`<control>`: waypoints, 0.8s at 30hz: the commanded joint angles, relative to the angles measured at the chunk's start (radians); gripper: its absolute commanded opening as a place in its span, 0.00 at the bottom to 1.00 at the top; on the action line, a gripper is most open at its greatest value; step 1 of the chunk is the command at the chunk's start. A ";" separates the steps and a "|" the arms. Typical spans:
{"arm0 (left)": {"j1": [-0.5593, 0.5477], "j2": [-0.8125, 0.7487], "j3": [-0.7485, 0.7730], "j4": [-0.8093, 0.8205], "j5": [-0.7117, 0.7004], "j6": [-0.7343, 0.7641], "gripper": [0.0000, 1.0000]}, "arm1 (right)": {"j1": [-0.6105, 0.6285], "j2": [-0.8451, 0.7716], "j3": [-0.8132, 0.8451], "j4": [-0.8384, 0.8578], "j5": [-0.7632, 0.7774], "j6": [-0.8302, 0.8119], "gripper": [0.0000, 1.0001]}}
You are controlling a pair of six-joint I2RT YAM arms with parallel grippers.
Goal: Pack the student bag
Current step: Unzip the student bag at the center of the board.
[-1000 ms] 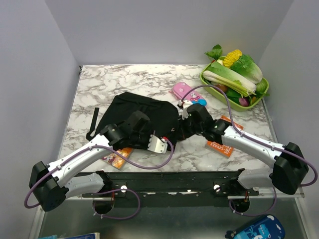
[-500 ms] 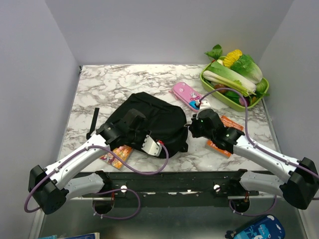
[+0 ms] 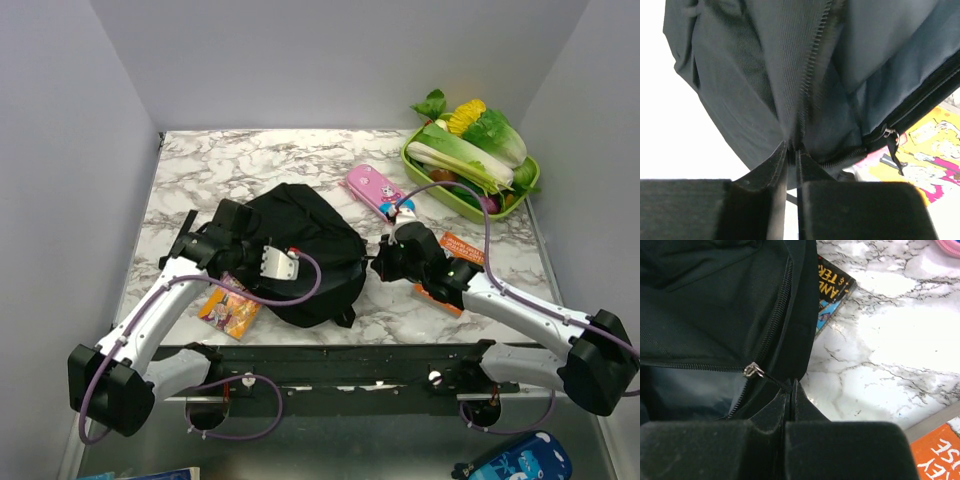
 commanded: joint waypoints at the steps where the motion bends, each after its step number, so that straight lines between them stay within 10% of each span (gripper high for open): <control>1: 0.034 0.031 0.121 -0.134 -0.014 -0.134 0.27 | -0.016 0.043 0.013 -0.013 0.037 -0.027 0.01; 8: -0.027 0.086 0.349 -0.372 0.355 -0.451 0.64 | 0.013 0.094 0.018 0.044 -0.017 -0.020 0.01; 9: -0.041 0.081 0.349 -0.368 0.415 -0.477 0.83 | 0.022 0.107 0.018 0.050 -0.029 -0.017 0.01; 15: -0.278 0.080 0.246 -0.150 0.320 -0.704 0.99 | 0.042 0.133 0.016 0.072 -0.028 -0.001 0.01; 24: -0.347 0.222 0.212 0.114 0.206 -0.933 0.99 | 0.042 0.127 0.010 0.073 -0.002 0.003 0.01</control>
